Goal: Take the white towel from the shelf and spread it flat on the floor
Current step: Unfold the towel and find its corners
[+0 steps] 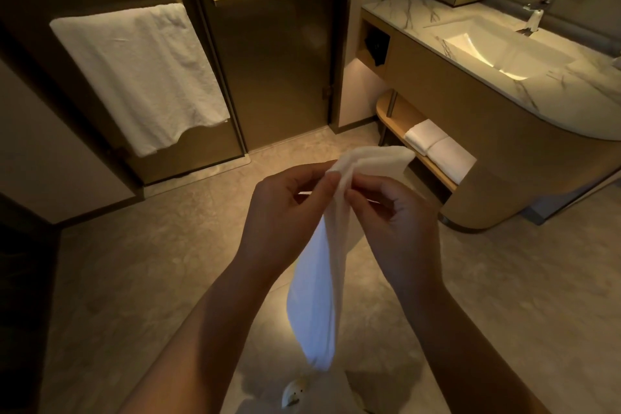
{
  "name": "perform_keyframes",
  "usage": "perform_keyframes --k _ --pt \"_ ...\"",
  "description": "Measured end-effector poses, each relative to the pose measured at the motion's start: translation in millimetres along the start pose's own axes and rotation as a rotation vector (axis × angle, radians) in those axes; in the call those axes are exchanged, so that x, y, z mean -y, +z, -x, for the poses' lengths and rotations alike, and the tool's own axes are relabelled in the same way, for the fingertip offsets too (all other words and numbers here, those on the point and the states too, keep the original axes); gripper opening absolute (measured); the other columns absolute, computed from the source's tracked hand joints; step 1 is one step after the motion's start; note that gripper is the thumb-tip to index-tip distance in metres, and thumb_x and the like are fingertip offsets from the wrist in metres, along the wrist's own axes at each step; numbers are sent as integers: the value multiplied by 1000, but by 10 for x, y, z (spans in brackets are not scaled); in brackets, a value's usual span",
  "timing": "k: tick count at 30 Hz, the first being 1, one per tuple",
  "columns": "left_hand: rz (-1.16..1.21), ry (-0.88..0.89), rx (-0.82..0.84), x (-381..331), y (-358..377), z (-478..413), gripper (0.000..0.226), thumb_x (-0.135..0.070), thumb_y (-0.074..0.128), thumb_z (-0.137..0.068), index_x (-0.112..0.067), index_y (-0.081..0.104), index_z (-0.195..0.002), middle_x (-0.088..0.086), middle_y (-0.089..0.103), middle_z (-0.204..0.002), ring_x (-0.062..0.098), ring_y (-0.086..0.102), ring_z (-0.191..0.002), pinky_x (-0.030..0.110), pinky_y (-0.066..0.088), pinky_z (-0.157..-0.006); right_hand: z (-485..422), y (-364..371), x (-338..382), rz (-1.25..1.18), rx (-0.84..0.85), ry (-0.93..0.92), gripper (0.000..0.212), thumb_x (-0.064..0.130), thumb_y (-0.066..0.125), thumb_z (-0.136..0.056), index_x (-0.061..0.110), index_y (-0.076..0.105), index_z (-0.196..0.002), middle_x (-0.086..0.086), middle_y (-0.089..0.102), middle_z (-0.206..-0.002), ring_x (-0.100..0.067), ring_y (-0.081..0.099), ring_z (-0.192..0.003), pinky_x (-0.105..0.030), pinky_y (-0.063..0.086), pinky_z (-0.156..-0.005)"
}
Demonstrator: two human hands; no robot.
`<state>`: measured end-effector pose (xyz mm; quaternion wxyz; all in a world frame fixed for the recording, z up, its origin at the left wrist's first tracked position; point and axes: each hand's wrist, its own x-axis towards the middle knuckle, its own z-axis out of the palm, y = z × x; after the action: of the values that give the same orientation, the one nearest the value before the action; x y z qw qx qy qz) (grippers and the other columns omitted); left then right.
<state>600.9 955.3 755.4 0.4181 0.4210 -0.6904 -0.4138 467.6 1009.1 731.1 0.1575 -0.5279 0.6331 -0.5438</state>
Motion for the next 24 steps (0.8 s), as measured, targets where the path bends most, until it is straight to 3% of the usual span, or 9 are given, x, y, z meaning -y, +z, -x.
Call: perform_keyframes --k 4,8,12,15,20,24 --pt "119 -78 1 -8 -9 2 33 -28 46 -91 -18 71 -110 -4 73 -99 14 68 -94 46 54 -85 21 14 9 -69 9 12 35 43 62 -81 23 66 -109 23 65 -101 7 62 -96 -11 50 -79" --pt "108 -90 13 7 -11 -2 27 -20 51 -91 -15 71 -110 0 73 -100 18 68 -92 49 54 -85 26 14 16 -98 62 45 49 54 66 -73 24 64 -112 14 68 -109 1 63 -99 -25 54 -85" --pt "82 -89 16 3 10 0 26 -24 54 -91 -15 71 -108 -1 73 -96 17 68 -90 48 54 -84 14 11 23 -66 58 57 59 61 64 -67 21 64 -110 9 69 -109 -2 64 -98 -28 55 -86" --pt "53 -92 5 -5 36 -7 23 -28 59 -90 -18 73 -105 -5 74 -94 12 68 -88 45 55 -83 5 13 30 -68 45 68 55 60 62 -68 22 65 -107 10 69 -106 -2 64 -95 -27 55 -85" --pt "60 -93 -31 -4 40 -23 26 -33 68 -81 -19 74 -102 -7 75 -91 8 69 -86 39 56 -81 -10 20 -31 -38 53 12 25 31 61 -88 13 67 -105 9 70 -97 -1 64 -91 -24 55 -80" --pt "-10 -47 -49 0 81 -5 23 -33 71 -78 -25 73 -100 -15 73 -86 -2 67 -81 17 54 -73 -10 39 -64 11 25 -3 16 28 57 -91 18 66 -100 16 66 -90 2 63 -86 -15 52 -74"
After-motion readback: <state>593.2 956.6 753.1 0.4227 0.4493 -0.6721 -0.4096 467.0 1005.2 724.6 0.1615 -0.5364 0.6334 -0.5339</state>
